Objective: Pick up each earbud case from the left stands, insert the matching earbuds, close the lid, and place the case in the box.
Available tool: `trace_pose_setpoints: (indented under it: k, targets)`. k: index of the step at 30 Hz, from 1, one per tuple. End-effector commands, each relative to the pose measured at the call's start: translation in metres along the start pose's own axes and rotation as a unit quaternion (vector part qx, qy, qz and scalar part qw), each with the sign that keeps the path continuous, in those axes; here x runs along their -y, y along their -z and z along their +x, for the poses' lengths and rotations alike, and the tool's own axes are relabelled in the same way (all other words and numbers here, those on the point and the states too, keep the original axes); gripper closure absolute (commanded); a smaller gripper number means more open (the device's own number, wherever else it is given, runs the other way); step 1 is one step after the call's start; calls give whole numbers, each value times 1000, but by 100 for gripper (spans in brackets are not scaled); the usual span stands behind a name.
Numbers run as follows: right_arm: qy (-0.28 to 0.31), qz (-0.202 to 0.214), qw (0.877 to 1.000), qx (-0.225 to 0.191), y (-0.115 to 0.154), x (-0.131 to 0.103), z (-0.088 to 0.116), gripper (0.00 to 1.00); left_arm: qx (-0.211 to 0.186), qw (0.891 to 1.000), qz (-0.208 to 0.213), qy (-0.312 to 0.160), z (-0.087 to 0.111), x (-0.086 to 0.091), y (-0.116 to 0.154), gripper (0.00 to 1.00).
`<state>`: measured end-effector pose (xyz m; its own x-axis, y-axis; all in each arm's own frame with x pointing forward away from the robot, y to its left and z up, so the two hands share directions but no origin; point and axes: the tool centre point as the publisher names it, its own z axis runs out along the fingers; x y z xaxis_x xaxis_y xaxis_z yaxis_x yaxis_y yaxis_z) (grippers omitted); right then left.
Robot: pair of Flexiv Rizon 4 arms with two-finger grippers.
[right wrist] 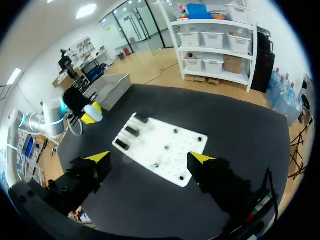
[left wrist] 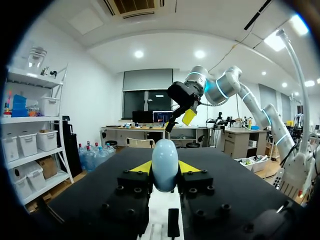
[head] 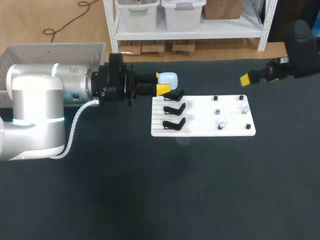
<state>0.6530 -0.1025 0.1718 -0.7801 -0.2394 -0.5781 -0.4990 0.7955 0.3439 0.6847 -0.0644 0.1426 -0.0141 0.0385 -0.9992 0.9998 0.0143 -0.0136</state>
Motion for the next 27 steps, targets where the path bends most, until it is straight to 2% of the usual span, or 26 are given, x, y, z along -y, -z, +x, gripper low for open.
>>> trace_pose_setpoints:
  k: [1, 8, 19, 27]
  targets:
    - [3, 20, 1000, -11, -5, -23, 1, 0, -1, 1000, 9, 3, 1, -3, 0, 100]
    - [20, 11, 999, -32, -23, -47, 7, 0, -1, 1000, 21, 5, 2, -5, -2, 100]
    - [36, 5, 998, -58, -40, -68, 13, 0, -6, 999, 39, -6, 2, -11, -4, 100]
    - [45, -3, 997, -65, -48, -85, 2, 0, -11, 999, 41, -11, 2, -11, -5, 100]
